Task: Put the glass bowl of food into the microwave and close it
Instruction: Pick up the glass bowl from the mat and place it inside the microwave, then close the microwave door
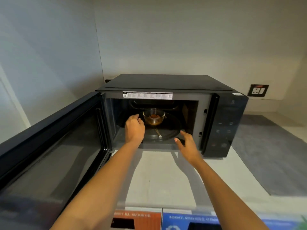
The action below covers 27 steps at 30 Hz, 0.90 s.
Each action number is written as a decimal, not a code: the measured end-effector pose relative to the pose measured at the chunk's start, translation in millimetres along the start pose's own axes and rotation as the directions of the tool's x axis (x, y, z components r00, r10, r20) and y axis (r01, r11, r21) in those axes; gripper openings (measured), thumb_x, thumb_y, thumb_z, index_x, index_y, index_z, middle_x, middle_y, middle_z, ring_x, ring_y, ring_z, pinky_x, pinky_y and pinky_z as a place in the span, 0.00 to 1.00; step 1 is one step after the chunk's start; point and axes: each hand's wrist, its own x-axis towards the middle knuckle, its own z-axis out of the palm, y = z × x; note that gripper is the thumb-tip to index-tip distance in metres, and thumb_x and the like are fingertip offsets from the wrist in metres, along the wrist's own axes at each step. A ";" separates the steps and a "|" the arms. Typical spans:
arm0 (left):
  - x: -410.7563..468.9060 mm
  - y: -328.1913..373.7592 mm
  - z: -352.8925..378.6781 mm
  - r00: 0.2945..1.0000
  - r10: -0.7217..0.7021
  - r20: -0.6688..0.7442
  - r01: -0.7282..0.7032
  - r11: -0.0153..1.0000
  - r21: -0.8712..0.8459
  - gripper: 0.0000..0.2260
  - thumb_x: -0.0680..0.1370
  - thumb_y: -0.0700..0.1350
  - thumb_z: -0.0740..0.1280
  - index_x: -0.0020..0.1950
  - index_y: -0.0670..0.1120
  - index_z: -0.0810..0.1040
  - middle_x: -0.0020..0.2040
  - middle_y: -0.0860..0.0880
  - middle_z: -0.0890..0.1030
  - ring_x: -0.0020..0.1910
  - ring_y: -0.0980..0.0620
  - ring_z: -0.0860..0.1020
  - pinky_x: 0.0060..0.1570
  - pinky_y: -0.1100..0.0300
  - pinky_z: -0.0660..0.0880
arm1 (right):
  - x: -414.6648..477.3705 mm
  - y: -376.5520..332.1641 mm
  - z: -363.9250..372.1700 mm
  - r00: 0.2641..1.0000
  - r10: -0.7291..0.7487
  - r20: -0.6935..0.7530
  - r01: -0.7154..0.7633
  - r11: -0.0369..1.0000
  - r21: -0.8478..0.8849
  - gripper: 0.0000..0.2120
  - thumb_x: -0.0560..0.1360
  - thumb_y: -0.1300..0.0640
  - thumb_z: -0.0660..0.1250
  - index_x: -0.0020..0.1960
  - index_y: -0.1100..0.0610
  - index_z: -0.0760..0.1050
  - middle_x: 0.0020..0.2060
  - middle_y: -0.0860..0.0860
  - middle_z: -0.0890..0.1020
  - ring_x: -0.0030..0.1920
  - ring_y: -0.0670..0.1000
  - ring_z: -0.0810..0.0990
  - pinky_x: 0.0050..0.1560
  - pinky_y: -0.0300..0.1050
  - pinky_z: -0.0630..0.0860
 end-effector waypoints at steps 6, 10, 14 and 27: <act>-17.5 9.3 -50.7 0.960 0.265 -0.094 -0.197 0.871 0.449 0.18 0.80 0.40 0.57 0.69 0.39 0.71 0.67 0.41 0.75 0.68 0.44 0.71 0.73 0.52 0.61 | -62.5 22.6 -5.4 0.997 0.068 -0.033 -0.074 0.969 -0.238 0.27 0.79 0.47 0.56 0.74 0.55 0.56 0.74 0.54 0.62 0.73 0.55 0.61 0.71 0.50 0.61; -20.6 15.8 -83.2 0.935 0.334 -0.121 -0.191 0.760 0.622 0.20 0.79 0.41 0.58 0.70 0.38 0.69 0.70 0.40 0.72 0.72 0.42 0.66 0.77 0.48 0.52 | -91.9 34.8 -8.7 0.992 0.122 -0.009 -0.117 0.927 -0.356 0.28 0.79 0.46 0.56 0.75 0.56 0.54 0.75 0.53 0.60 0.74 0.54 0.60 0.72 0.49 0.60; -23.4 21.0 -110.8 0.940 0.304 -0.155 -0.081 0.642 0.763 0.20 0.78 0.43 0.59 0.69 0.38 0.70 0.71 0.38 0.70 0.74 0.39 0.63 0.77 0.44 0.49 | -109.3 46.5 -12.5 0.985 0.167 0.048 -0.116 0.840 -0.530 0.30 0.80 0.45 0.51 0.76 0.57 0.48 0.77 0.53 0.53 0.76 0.54 0.52 0.76 0.49 0.54; -23.0 39.6 -147.3 0.994 -0.087 -0.063 0.092 0.386 0.918 0.32 0.80 0.49 0.58 0.78 0.37 0.50 0.76 0.34 0.58 0.75 0.36 0.59 0.75 0.45 0.56 | -115.0 59.1 -11.4 0.964 0.232 0.130 -0.093 0.751 -0.654 0.29 0.80 0.43 0.43 0.77 0.56 0.44 0.77 0.52 0.47 0.77 0.53 0.46 0.76 0.48 0.46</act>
